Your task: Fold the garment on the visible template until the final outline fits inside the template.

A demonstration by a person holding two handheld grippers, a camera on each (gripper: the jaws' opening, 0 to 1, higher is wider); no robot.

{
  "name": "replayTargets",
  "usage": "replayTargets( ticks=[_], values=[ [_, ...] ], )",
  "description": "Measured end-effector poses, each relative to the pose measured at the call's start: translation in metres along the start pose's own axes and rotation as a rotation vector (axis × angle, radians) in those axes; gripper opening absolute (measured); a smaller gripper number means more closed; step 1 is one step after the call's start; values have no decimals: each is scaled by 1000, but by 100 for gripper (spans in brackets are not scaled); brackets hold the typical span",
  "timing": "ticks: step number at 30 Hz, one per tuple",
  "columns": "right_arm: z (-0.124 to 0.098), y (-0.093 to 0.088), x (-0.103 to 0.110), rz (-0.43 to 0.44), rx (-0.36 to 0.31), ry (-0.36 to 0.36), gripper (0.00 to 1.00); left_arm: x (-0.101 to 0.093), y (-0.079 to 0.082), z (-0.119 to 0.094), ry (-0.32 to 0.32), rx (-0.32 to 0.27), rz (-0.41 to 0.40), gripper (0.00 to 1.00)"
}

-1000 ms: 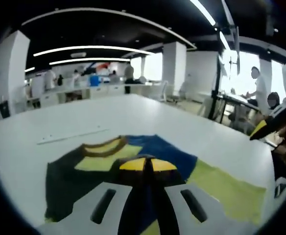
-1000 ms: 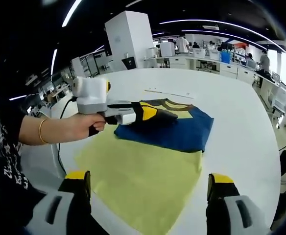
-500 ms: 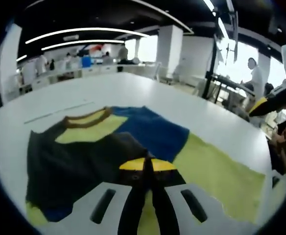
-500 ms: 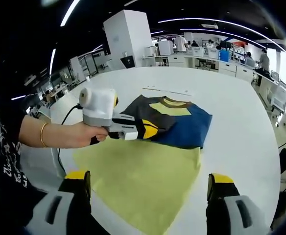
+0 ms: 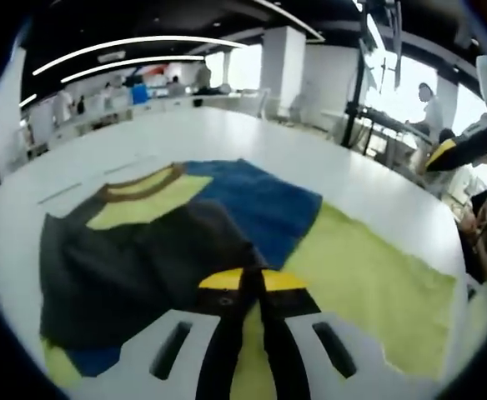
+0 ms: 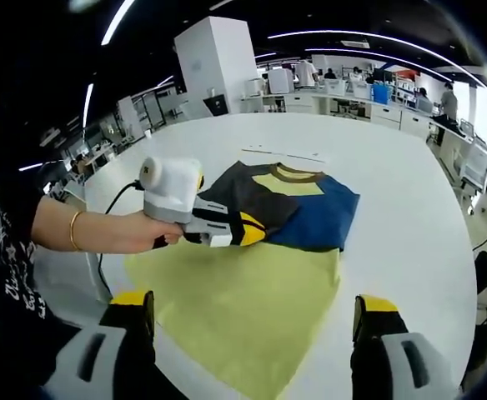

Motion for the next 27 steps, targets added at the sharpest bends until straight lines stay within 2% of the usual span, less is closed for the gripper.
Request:
replayTargets(
  ticks=[6,10,16,23,27],
  values=[
    [1,1,2,2,-7,4,99,5,12,-11,24,-48,26,11],
    [2,0,2,0,-1,6,99,15,19,-15,36,-83,-12,16],
    [3,1,0,6,-4,6,99,24,24,-16,52,-80,-26,31],
    [2,-2,0,11,1,6,99,47,17,-9,130,-47,-61,30],
    [1,-4,-2,20,3,2,99,53,12,-4,138,-25,-77,28]
  ],
)
Point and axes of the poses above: the point that each gripper's makers call its tool centre point, and the gripper's own axes: z roughly forward along the fingers, x roughly to its left, y roughly out of its top, the point moved 10 cm from there along -z, roughly backward along the fingers, and after that the axes turned 12 degrees about z, right-handed, at the moved point
